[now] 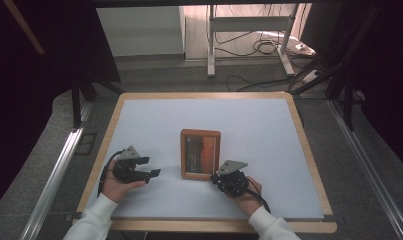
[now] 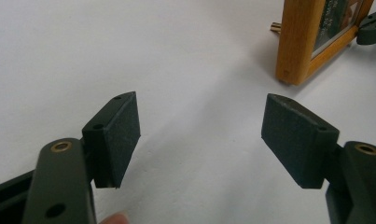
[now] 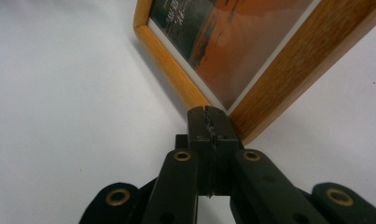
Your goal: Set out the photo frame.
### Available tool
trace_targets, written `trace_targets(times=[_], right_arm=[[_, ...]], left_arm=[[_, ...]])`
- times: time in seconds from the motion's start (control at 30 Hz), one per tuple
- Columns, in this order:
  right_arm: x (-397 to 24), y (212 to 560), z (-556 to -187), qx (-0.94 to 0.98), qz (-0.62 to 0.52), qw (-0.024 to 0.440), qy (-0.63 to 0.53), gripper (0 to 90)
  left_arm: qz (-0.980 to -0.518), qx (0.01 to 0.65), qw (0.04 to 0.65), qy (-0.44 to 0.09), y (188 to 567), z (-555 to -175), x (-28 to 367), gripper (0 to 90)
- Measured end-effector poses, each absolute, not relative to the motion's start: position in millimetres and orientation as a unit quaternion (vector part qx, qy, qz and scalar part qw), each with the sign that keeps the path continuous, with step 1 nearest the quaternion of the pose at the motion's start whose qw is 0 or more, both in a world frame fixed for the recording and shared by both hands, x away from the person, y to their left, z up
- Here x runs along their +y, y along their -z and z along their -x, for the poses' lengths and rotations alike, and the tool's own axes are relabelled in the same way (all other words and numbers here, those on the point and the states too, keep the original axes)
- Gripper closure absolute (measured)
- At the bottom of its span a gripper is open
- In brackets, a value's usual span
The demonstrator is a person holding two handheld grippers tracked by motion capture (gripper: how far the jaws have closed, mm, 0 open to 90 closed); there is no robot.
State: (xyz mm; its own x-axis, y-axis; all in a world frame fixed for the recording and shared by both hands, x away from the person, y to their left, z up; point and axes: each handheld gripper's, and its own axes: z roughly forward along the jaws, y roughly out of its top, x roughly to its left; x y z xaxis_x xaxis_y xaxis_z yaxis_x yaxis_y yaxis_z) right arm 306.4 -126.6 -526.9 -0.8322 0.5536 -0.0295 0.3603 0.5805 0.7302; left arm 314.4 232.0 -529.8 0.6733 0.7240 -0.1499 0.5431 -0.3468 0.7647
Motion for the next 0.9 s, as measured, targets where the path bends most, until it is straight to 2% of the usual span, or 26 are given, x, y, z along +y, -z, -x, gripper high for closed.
trace_targets(times=[0.63,0.9], right_arm=[[-132,520,-304,0.873,-0.261,0.121,-0.392,89.9],[-160,507,-301,0.855,-0.277,0.131,-0.418,89.5]], left_arm=[[-0.813,0.39,0.418,-0.109,530,-315,232,27.6],[-0.813,0.389,0.419,-0.111,529,-314,232,27.6]])
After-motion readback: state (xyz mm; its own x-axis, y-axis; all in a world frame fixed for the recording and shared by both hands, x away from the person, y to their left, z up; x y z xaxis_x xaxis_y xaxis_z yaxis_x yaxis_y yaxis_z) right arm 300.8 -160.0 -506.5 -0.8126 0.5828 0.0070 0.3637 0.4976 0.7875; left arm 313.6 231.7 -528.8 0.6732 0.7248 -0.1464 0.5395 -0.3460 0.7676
